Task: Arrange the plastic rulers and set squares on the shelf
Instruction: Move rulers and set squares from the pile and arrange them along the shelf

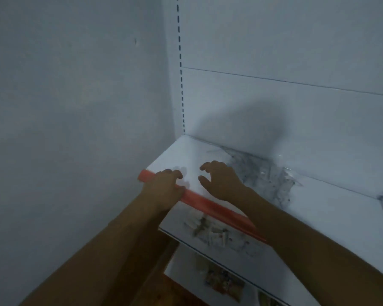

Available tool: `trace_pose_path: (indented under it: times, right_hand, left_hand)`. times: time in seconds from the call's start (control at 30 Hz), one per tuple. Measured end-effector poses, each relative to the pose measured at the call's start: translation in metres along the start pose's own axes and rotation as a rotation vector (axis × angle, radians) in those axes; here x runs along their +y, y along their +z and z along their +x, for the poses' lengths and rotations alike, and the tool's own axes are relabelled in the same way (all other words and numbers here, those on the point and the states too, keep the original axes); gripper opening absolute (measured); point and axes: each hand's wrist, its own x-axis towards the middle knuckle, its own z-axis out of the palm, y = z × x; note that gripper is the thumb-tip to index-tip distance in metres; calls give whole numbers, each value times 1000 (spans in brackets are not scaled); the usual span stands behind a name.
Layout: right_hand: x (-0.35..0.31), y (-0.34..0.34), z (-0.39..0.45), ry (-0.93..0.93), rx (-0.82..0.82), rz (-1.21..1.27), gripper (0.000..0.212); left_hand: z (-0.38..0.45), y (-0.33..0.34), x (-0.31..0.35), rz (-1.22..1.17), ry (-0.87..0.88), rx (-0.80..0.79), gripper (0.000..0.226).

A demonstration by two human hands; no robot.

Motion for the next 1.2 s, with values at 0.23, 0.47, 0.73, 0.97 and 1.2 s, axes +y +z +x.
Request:
trace_pose_path:
  times: [0.23, 0.47, 0.73, 0.97, 1.2]
  right_hand:
    - [61, -12, -57, 320, 94, -10, 40]
    - [106, -23, -90, 509, 160, -28, 43]
    - [127, -9, -84, 535, 219, -33, 63]
    - [125, 5, -90, 578, 246, 0, 65]
    - [123, 3, -93, 601, 294, 109, 46]
  left_hand:
    - [37, 42, 51, -28, 296, -66, 41]
    - [54, 71, 91, -19, 429, -151, 49]
    - [68, 89, 97, 132, 448, -222, 65]
    - [76, 94, 108, 130, 449, -193, 57]
    - [93, 95, 108, 128, 517, -165, 52]
